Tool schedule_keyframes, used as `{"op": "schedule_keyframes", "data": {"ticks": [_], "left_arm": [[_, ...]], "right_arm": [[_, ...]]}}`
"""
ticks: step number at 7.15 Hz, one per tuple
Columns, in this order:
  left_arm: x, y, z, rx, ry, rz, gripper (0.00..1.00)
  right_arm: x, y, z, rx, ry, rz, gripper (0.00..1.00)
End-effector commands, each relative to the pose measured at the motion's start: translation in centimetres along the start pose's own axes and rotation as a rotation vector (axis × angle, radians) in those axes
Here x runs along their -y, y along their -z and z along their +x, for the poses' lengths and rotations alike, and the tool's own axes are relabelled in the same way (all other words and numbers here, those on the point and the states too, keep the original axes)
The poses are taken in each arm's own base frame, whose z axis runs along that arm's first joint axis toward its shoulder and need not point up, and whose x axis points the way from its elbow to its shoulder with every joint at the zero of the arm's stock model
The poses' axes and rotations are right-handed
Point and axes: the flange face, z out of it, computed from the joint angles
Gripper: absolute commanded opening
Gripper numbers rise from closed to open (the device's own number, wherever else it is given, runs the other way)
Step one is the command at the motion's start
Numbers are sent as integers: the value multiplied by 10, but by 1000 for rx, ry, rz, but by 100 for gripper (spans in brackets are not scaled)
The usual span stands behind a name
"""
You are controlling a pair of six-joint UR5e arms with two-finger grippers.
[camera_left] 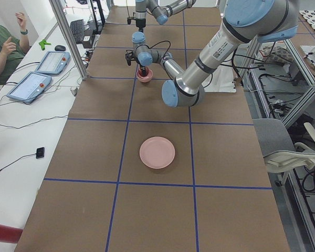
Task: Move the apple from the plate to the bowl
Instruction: 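Lower the apple into the pink bowl and open the left gripper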
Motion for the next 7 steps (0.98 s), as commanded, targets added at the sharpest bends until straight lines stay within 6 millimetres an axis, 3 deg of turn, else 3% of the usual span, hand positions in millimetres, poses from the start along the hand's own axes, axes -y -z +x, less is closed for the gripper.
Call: {"op": "schedule_keyframes", "data": {"ticks": [1,2,3,7], "left_arm": [[1,-5,-3,9,4,-2,36],[-1,-7,-3,10,1,-3,77],[-3,-6,-1,7,-4,-6,99],[-5,1,-3,-4,-15,-4,99]], "right_arm": [[0,-1,0,0,-2,-1,100],[0,0,-2,3,-1,-1,100],[0,2,-5,8,0,-3,100],[1,2,-3,-1,9,9,100]]}}
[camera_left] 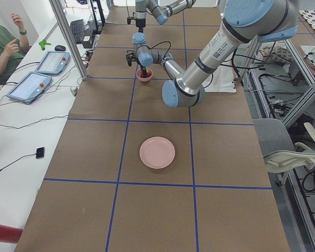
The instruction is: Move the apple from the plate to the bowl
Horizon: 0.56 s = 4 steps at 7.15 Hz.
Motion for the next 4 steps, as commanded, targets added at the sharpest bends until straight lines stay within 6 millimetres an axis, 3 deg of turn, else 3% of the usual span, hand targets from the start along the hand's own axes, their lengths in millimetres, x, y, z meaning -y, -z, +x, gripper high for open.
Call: {"op": "schedule_keyframes", "data": {"ticks": [1,2,3,4], "left_arm": [[10,19,-14,-18,-8,17,99],[30,39,-35,-27,-20,38,99],[41,62,-70,-38,-88,70,99],[56,88,-113,-33,-156,109,99]], "right_arm": [[1,-1,4,-10,7,8,100],[14,17,19,-10,1,28,100],[28,46,46,-6,4,54,100],[33,65,88,-9,2,56,100]]}}
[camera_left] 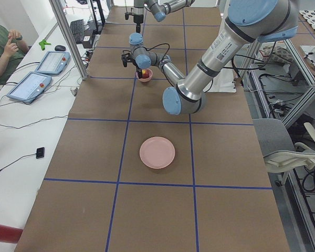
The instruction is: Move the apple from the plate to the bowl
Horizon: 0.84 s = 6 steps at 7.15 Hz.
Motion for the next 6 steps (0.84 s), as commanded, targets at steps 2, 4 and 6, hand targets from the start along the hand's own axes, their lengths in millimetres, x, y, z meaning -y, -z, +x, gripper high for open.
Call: {"op": "schedule_keyframes", "data": {"ticks": [2,4,6], "left_arm": [[37,87,-141,48,-120,113,99],[50,115,-262,150,-248,144,99],[85,179,-395,228,-230,161,99]], "right_arm": [[14,60,130,-16,29,20,100],[-7,56,192,-59,20,4,100],[-1,65,281,-166,67,15,100]]}}
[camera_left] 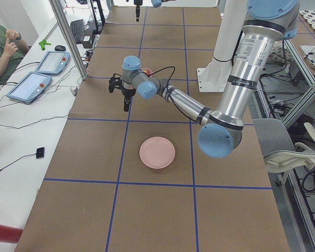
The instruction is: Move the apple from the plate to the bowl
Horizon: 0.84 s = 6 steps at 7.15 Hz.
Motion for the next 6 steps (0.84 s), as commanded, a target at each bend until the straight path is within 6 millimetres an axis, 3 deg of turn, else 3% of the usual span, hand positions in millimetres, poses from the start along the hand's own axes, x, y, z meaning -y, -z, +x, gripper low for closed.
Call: {"op": "schedule_keyframes", "data": {"ticks": [1,3,4,5,6], "left_arm": [[-7,34,-137,30,-65,-24,99],[-8,41,-251,102,-233,-46,99],[-10,30,-286,120,-279,-79,99],[-14,25,-295,127,-278,-87,99],[-25,20,-305,130,-263,-105,99]], "right_arm": [[-6,-5,98,-105,67,-15,100],[-38,17,169,-173,-47,-47,100],[-43,53,195,-180,-141,-32,100],[-46,80,190,-190,-196,-42,100],[-50,98,172,-195,-224,-63,100]]}}
